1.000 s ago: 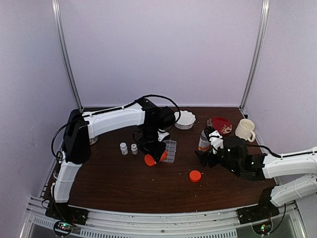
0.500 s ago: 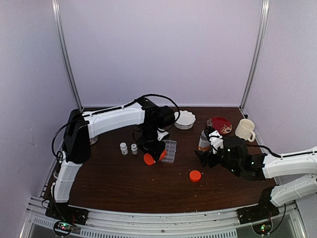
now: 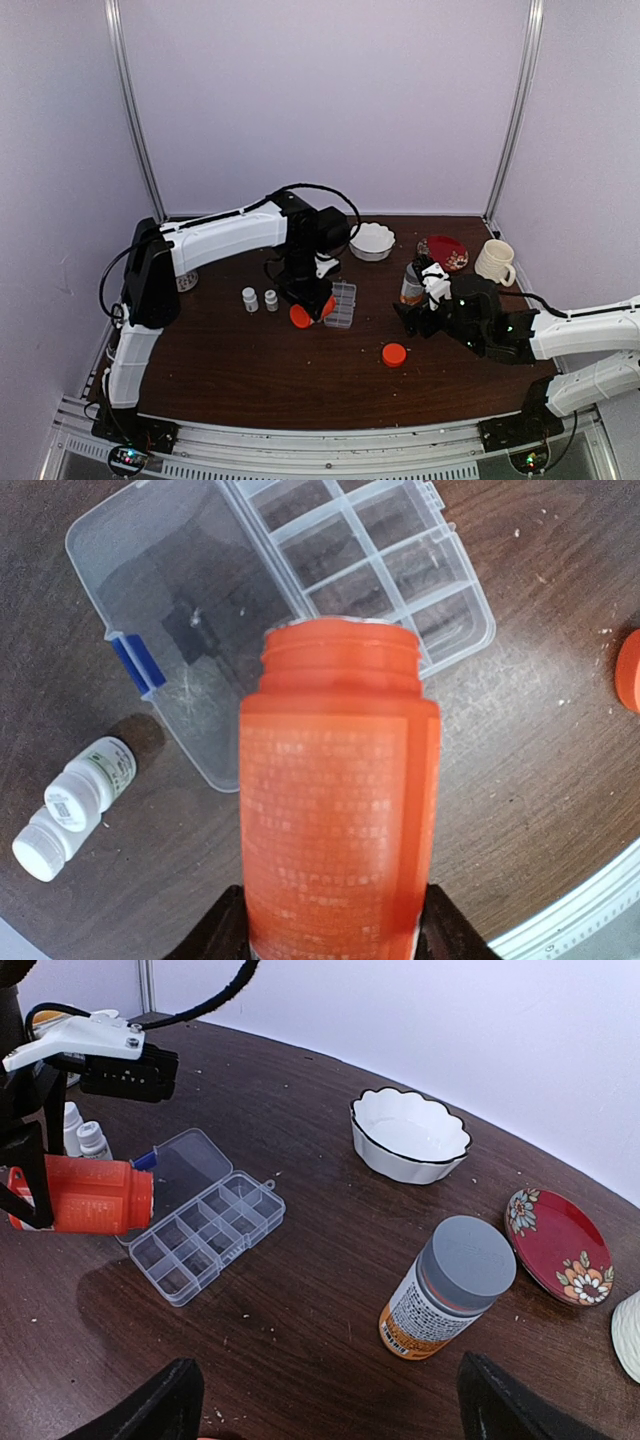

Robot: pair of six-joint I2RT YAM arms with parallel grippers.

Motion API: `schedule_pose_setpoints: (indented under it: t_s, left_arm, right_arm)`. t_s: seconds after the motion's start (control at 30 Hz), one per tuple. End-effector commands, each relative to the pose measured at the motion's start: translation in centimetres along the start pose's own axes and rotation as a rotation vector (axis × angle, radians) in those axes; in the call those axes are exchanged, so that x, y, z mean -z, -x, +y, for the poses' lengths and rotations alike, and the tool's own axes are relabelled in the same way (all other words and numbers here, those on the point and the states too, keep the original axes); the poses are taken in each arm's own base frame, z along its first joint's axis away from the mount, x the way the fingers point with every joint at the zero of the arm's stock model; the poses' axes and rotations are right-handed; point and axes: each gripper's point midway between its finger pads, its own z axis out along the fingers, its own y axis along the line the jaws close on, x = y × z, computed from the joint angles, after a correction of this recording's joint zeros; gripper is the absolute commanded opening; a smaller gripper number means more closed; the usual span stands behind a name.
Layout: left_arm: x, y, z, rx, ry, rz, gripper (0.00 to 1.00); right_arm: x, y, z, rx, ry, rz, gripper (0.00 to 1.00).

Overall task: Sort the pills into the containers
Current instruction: Pour the pill into the compartment of the pill container.

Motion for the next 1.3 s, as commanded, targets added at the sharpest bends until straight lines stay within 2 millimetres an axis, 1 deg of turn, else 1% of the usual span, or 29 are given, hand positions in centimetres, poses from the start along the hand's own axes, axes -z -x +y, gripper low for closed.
schedule_pose_setpoints:
  t_s: [0.0, 0.13, 0.2, 0.37, 0.43, 0.5, 0.63, 0.67, 0.83, 0.9, 1.03, 1.1, 1.17, 1.23, 1.27]
  left_arm:
    - [-0.5, -0.1, -0.4, 0.004, -0.014, 0.022, 0.0]
    - [2.3, 0.0, -0.9, -0.002, -0.013, -0.027, 0.0]
    - [2.8, -0.2, -1.3, -0.001, -0.04, -0.037, 0.0]
    - [2.2, -2.1, -0.9, -0.002, -0.004, 0.025, 0.0]
    - [2.3, -2.7, -1.1, -0.012, 0.01, 0.042, 0.0]
    - [2.5, -2.8, -1.1, -0.015, 0.012, 0.047, 0.0]
    - [2.8, -2.2, -1.3, -0.02, 0.005, 0.023, 0.0]
    - [2.7, -1.7, -0.9, -0.024, 0.033, 0.005, 0.0]
    - [2.1, -0.2, -0.3, -0.009, 0.054, -0.034, 0.0]
    - [2.1, -0.1, -0.2, 0.002, 0.049, -0.037, 0.0]
    - [2.5, -0.5, -0.7, -0.001, 0.02, -0.029, 0.0]
    - [2.5, 0.1, -0.4, -0.006, 0.032, -0.049, 0.0]
    - [1.8, 0.7, -0.2, -0.004, 0.023, -0.053, 0.0]
    - [0.9, 0.6, 0.2, 0.012, 0.014, -0.014, 0.0]
    - [0.8, 0.3, 0.2, 0.014, 0.019, 0.006, 0.0]
  right_arm:
    - [0.1, 1.6, -0.5, -0.007, -0.023, -0.035, 0.91]
    - [-0.1, 1.5, -0.4, -0.003, -0.022, -0.028, 0.91]
    - [-0.1, 1.5, -0.4, -0.005, -0.022, -0.029, 0.91]
    - [-0.2, 1.4, -0.3, -0.001, -0.018, -0.025, 0.91]
    - [-0.2, 1.5, -0.3, -0.002, -0.018, -0.025, 0.91]
    - [-0.2, 1.5, -0.3, -0.003, -0.018, -0.026, 0.91]
    - [-0.2, 1.5, -0.3, -0.001, -0.019, -0.025, 0.91]
    - [-0.2, 1.5, -0.3, 0.0, -0.02, -0.025, 0.91]
    - [-0.2, 1.4, -0.4, 0.0, -0.022, -0.023, 0.91]
    - [-0.1, 1.3, -0.4, 0.001, -0.024, -0.023, 0.91]
    - [-0.1, 1.4, -0.5, 0.001, -0.029, -0.025, 0.91]
    - [-0.2, 1.4, -0.5, 0.001, -0.03, -0.024, 0.91]
    - [-0.2, 1.4, -0.4, 0.002, -0.026, -0.023, 0.91]
    - [-0.2, 1.4, -0.4, 0.002, -0.025, -0.022, 0.91]
    - [-0.2, 1.4, -0.4, 0.004, -0.025, -0.022, 0.91]
